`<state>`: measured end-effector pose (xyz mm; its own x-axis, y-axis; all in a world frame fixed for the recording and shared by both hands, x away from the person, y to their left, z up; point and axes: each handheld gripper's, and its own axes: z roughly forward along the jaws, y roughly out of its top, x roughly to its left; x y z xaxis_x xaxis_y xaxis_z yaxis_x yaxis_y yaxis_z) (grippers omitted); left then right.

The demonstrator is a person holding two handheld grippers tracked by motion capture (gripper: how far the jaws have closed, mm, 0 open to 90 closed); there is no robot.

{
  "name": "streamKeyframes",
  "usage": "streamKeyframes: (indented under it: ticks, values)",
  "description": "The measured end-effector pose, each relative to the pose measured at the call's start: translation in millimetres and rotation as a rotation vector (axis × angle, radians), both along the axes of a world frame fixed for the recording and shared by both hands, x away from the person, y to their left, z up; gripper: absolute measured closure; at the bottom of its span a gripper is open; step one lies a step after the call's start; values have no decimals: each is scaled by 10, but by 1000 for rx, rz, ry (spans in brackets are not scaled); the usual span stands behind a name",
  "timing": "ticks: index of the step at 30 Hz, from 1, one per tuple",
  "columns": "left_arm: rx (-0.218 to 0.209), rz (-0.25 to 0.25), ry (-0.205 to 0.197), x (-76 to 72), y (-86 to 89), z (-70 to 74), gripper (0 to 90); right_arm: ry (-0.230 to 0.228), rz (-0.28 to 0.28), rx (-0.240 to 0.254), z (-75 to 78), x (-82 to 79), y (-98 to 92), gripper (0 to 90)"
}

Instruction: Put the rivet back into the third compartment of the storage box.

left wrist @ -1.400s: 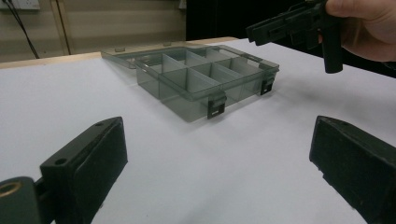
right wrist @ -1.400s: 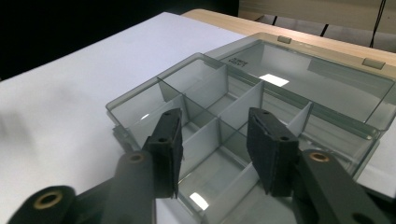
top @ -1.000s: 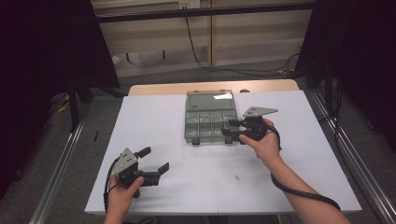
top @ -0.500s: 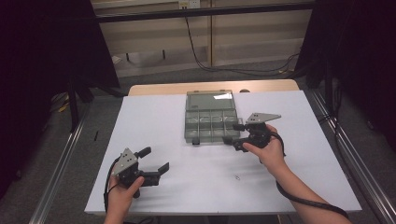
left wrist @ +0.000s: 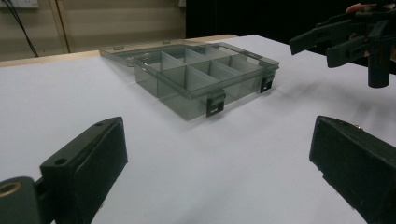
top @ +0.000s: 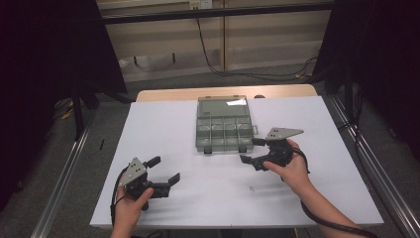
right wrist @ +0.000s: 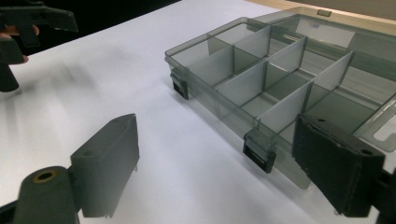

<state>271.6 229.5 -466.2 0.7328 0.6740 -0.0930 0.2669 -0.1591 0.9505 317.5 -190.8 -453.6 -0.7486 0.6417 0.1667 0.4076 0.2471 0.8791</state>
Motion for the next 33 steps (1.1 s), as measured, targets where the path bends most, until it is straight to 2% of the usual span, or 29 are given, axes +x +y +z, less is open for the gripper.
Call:
streamKeyframes:
  ticks: [11,13,16,17,22,33]
  values:
    - [5,-1,-1,0,-2,-1,41,2,9,-9,-48,-164,-64,129]
    - [-7,1,0,-3,-17,-2,41,1,16,-9,-55,-191,-72,130]
    - [5,-2,-2,-2,-11,-1,41,3,28,-21,-68,-225,-75,129]
    - [-7,3,0,-3,-17,-2,41,4,29,-21,-68,-240,-71,129]
    - [-8,4,0,-5,-13,-2,41,2,50,-54,-93,-297,-62,126]
    - [2,2,-3,-5,-11,2,41,11,64,-74,-145,-428,-99,125]
